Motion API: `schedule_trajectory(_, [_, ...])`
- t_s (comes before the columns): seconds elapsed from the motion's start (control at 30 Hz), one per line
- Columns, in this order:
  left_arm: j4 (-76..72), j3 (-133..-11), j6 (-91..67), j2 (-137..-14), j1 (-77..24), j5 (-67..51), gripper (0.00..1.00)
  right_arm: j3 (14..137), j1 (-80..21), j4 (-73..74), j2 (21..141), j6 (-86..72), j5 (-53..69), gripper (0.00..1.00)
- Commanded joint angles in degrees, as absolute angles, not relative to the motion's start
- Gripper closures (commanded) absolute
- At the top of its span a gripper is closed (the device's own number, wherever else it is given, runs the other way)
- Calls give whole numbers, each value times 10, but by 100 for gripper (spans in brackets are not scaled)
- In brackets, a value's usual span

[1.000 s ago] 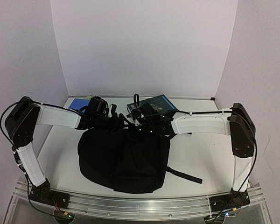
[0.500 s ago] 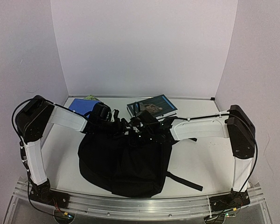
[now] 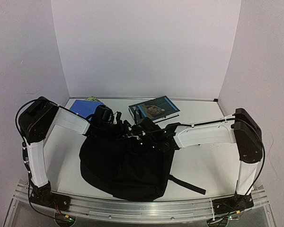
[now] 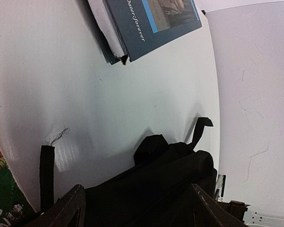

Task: Pack the student bag
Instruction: Zip the student bag at the center of the board.

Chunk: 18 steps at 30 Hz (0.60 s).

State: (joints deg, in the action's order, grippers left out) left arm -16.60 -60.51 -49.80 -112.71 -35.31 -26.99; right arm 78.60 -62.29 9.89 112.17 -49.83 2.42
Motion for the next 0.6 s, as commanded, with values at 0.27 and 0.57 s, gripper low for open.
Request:
schedule_trajectory(0.27, [-127,-624,-484,-1156,-346,-241,27,762,-674,106,1064,-522,73,100])
schedule_trajectory(0.57, [-110,-630,-468,-1145,-343,-241,26,756,-687,106,1046,-533,65,100])
